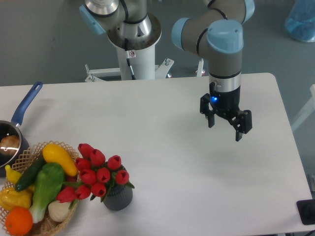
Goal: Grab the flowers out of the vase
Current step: 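Move the open gripper toward the red tulips in the grey vase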
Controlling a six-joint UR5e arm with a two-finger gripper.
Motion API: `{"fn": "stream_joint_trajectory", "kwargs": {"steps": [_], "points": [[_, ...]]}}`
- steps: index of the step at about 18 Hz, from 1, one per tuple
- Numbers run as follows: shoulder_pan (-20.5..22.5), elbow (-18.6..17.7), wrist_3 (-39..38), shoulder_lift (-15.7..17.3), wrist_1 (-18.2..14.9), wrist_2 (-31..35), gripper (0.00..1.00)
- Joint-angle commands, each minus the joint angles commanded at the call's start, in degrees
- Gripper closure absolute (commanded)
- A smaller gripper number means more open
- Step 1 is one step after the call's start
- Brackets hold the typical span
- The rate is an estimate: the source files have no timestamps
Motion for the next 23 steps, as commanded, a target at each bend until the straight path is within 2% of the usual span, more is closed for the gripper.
{"fn": "stream_joint_trajectory", "kwargs": {"steps": [7, 16, 20, 23], "points": [[-0.09, -0.17, -0.09, 0.00, 0.00, 0.35, 0.00], [-1.84, -2.72, 0.26, -0.79, 0.35, -0.61, 0.00], [-1.76, -3.16, -0.09, -0.79, 0.26, -8.42, 0.00], [-1.58, -4.04, -1.84, -0.44, 0.26, -17.80, 0.00]]}}
